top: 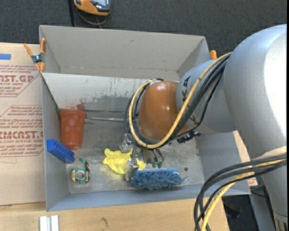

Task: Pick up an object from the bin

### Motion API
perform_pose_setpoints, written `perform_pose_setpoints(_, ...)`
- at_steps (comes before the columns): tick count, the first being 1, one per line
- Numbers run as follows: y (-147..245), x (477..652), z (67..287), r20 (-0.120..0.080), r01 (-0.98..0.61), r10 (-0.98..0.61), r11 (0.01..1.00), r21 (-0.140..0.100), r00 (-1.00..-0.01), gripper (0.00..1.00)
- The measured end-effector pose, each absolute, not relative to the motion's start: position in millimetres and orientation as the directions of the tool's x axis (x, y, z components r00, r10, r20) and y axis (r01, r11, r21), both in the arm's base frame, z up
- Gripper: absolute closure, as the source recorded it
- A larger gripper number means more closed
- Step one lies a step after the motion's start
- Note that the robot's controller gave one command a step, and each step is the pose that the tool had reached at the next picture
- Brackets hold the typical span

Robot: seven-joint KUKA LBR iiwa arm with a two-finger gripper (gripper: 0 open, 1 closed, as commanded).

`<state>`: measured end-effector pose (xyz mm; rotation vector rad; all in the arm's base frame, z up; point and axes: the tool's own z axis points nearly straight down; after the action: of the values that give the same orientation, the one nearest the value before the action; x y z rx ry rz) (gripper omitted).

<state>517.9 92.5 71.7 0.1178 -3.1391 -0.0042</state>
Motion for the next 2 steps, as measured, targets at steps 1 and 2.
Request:
perform_pose_setpoints(1, 92.5, 517.9, 71.8, 0.001, -0.072, -0.072, 0.997, 0.003, -0.997, 1.00)
perform_pose_setpoints(2, 92.5, 517.4, 74.7, 0.002, -0.071, -0.071, 0.997, 0.003, -0.997, 1.00)
